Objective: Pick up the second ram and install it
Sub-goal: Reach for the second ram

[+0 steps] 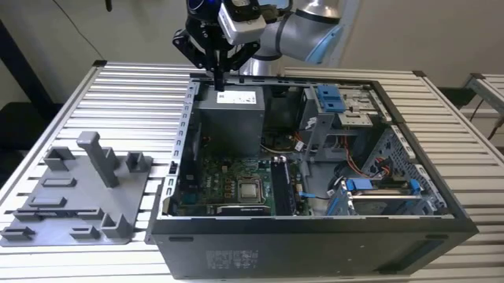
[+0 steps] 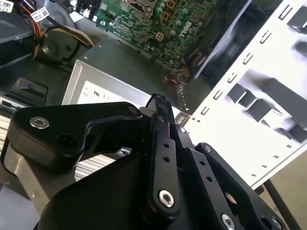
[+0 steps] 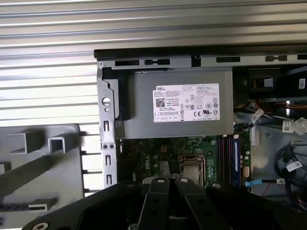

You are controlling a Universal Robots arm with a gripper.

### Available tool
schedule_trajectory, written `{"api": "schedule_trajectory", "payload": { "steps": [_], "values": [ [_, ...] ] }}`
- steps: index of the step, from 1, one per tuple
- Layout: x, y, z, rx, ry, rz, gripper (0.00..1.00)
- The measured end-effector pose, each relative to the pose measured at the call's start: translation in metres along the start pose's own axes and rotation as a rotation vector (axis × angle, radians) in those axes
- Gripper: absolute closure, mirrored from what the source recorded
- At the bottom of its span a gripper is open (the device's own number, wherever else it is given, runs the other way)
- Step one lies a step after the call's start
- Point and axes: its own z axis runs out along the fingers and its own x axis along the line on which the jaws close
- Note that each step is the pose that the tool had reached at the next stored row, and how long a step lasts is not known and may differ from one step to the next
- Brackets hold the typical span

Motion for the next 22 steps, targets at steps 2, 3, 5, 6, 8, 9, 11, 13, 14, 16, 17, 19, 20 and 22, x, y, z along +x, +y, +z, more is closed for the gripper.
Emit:
{"api": "schedule_trajectory", "payload": {
  "steps": [2, 3, 5, 6, 8, 9, 11, 13, 14, 16, 17, 19, 20, 22],
  "values": [
    [0.0025, -0.0002, 0.0, 0.0001, 0.0, 0.0, 0.89],
    [0.004, -0.0003, -0.0001, 0.0001, 0.0001, 0.0, 0.89],
    [0.0066, -0.0005, 0.0, 0.0, 0.0, 0.0, 0.89],
    [0.0079, -0.0006, 0.0, 0.0, 0.0, 0.0, 0.89],
    [0.0106, -0.0008, 0.0, 0.0, 0.0001, 0.0, 0.89],
    [0.0127, -0.0009, 0.0, 0.0, 0.0, 0.0, 0.89],
    [0.0183, -0.0013, 0.0, 0.0, 0.0, 0.0, 0.89],
    [0.0247, -0.0018, -0.0001, 0.0, 0.0, 0.0, 0.89],
    [0.0278, -0.002, -0.0001, 0.0, 0.0, 0.0, 0.89],
    [0.0343, -0.0024, -0.0001, 0.0001, -0.0001, 0.0, 0.89],
    [0.0368, -0.0026, 0.0, -0.0001, -0.0003, 0.0, 0.89],
    [0.0404, -0.0029, 0.0002, 0.0, -0.0003, 0.0, 0.89],
    [0.0425, -0.003, 0.0001, -0.0001, -0.0008, 0.0, 0.89],
    [0.0485, -0.0034, -0.0001, -0.0001, -0.0051, 0.0, 0.89]
  ]
}}
